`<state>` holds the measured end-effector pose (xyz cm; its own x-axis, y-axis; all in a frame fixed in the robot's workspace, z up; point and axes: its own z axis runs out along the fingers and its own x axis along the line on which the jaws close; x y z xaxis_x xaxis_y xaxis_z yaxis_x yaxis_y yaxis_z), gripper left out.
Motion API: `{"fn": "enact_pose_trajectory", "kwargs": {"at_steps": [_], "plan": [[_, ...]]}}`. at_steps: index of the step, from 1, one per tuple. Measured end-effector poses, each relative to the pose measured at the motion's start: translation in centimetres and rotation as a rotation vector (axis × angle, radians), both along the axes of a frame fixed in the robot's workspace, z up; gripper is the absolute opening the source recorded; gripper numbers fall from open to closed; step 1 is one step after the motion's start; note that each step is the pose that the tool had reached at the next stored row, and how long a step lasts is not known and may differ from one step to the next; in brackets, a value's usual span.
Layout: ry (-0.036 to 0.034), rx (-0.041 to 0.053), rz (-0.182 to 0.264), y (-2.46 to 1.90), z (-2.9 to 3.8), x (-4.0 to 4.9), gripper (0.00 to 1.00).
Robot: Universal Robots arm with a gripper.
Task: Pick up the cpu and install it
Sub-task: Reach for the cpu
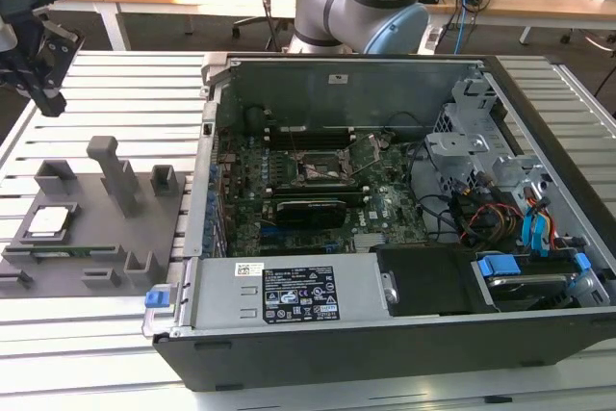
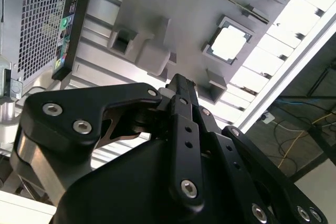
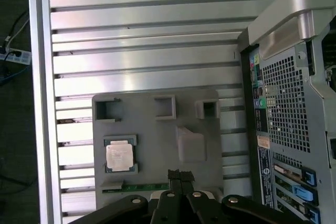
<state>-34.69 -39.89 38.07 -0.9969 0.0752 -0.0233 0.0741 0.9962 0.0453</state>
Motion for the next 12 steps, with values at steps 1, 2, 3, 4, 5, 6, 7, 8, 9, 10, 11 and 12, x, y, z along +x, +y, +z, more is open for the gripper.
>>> {"fn": "enact_pose_trajectory", "kwargs": {"at_steps": [1,2,3,4,5,6,7,8,9,10,11,12], "plan": [[0.0000,0.0000,0.000,0.00,-0.03,-0.13,0.11],[0.0000,0.0000,0.000,0.00,-0.05,-0.23,0.11],[0.0001,-0.0001,0.000,0.00,-0.07,-0.36,0.11],[0.0000,0.0000,0.000,0.00,-0.09,-0.44,0.11],[0.0000,0.0000,0.000,0.00,-0.11,-0.55,0.11],[0.0000,0.0000,0.000,0.00,-0.13,-0.64,0.11],[0.0000,-0.0001,0.000,0.00,-0.17,-0.85,0.11],[0.0000,0.0000,0.000,0.00,-0.20,-1.06,0.11],[0.0000,0.0000,0.000,0.00,-0.23,-1.20,0.11],[0.0000,0.0000,0.000,0.00,-0.24,-1.29,0.11],[0.0000,-0.0001,0.000,0.00,-0.25,-1.40,0.11],[0.0000,0.0000,0.000,0.00,-0.28,-1.57,0.11]]}}
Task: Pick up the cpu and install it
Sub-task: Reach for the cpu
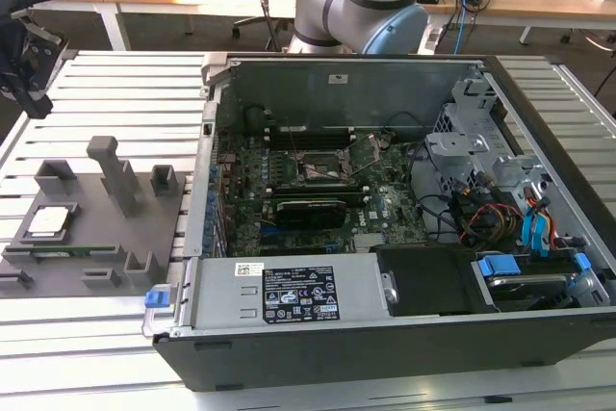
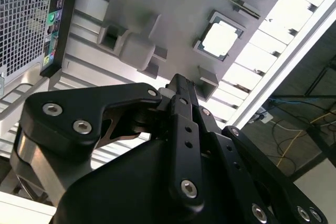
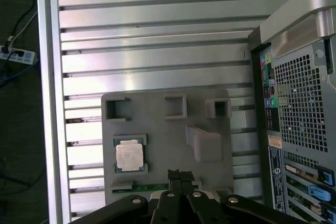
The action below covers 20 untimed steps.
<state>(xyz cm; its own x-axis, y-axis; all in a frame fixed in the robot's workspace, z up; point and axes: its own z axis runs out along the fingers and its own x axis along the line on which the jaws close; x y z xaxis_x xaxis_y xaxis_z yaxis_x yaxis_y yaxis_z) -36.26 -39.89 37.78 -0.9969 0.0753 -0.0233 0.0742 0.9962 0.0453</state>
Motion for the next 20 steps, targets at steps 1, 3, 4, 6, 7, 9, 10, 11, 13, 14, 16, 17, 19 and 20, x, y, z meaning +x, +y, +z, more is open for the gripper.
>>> {"fn": "enact_pose_trajectory", "kwargs": {"at_steps": [1,3,4,6,7,9,10,11,13,14,16,17,19,20], "plan": [[0.0000,0.0000,0.000,0.00,-0.02,-0.17,0.11],[0.0000,-0.0001,0.000,0.00,-0.07,-0.44,0.11],[0.0000,0.0000,0.000,0.00,-0.09,-0.58,0.11],[0.0001,0.0000,0.000,0.00,-0.16,-0.95,0.11],[0.0000,0.0000,0.000,0.00,-0.19,-1.09,0.11],[0.0000,0.0000,0.000,0.00,-0.24,-1.32,0.11],[0.0000,0.0000,0.000,0.00,-0.27,-1.39,0.11],[0.0000,0.0000,0.000,-0.01,-0.34,-1.43,0.11],[0.0001,0.0000,0.000,-0.01,-0.53,-1.58,0.11],[0.0000,0.0000,0.000,-0.03,-0.72,-1.62,0.11],[0.0000,0.0000,0.000,-0.04,-1.09,-1.64,0.11],[0.0000,0.0000,0.000,-0.04,-1.34,-1.64,0.11],[0.0002,0.0000,0.000,-0.05,-1.78,-1.65,0.11],[0.0003,0.0000,0.000,-0.06,-2.00,-1.67,0.11]]}}
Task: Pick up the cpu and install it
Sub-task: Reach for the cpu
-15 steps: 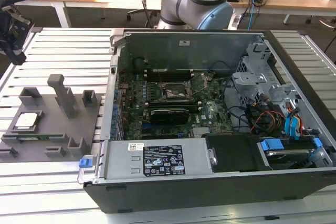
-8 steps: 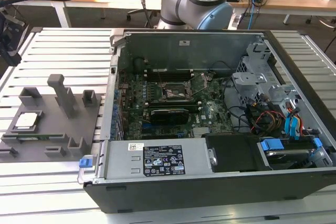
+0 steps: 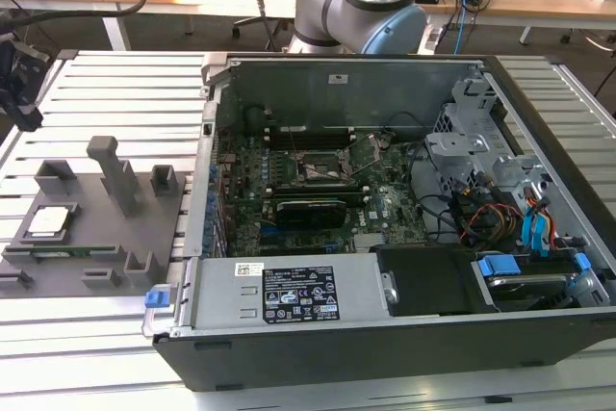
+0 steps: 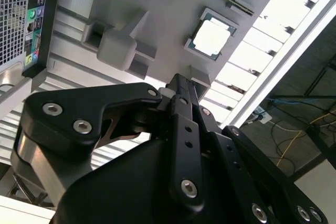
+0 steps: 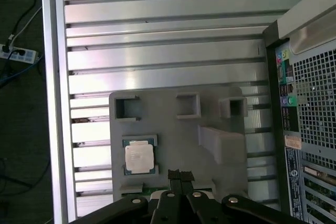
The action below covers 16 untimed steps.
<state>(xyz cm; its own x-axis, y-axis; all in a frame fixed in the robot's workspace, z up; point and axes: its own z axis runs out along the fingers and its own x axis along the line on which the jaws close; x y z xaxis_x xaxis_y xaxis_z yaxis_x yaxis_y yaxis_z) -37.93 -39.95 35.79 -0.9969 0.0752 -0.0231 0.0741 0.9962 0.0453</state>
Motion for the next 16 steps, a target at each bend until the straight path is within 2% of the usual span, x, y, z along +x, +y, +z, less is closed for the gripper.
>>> {"fn": "enact_pose_trajectory", "kwargs": {"at_steps": [9,12,16], "plan": [[0.0003,0.0000,0.000,-0.05,-2.02,-0.42,0.11],[0.0015,-0.0001,0.000,-0.07,-2.89,-0.59,0.11],[0.0019,-0.0002,0.000,-0.07,-3.11,-0.63,0.11]]}}
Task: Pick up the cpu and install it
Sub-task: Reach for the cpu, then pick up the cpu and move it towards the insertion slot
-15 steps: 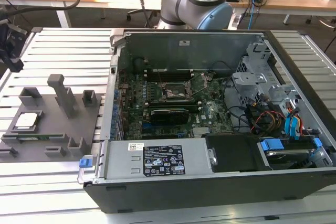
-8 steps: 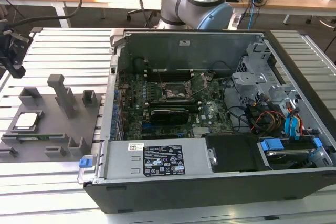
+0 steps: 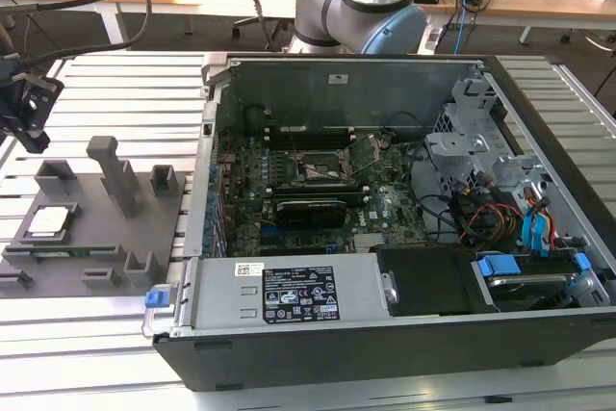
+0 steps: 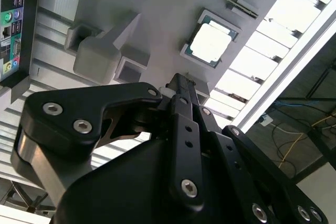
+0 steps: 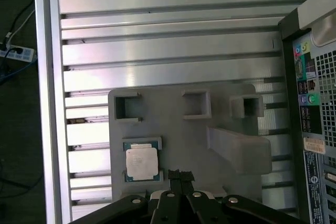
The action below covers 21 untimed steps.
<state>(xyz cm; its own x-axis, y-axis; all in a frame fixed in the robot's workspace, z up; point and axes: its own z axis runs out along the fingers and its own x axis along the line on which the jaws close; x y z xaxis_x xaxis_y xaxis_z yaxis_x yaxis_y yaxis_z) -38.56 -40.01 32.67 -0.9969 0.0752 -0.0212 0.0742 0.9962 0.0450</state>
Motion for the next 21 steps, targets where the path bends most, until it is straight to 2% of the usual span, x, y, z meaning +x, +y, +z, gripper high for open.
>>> {"fn": "enact_pose_trajectory", "kwargs": {"at_steps": [14,17,21], "plan": [[-0.0006,0.0003,0.000,0.00,-0.07,-0.02,0.11],[-0.0017,0.0002,0.000,0.00,-0.40,-0.77,0.11],[-0.0018,0.0002,0.000,0.00,-0.83,-1.23,0.11]]}}
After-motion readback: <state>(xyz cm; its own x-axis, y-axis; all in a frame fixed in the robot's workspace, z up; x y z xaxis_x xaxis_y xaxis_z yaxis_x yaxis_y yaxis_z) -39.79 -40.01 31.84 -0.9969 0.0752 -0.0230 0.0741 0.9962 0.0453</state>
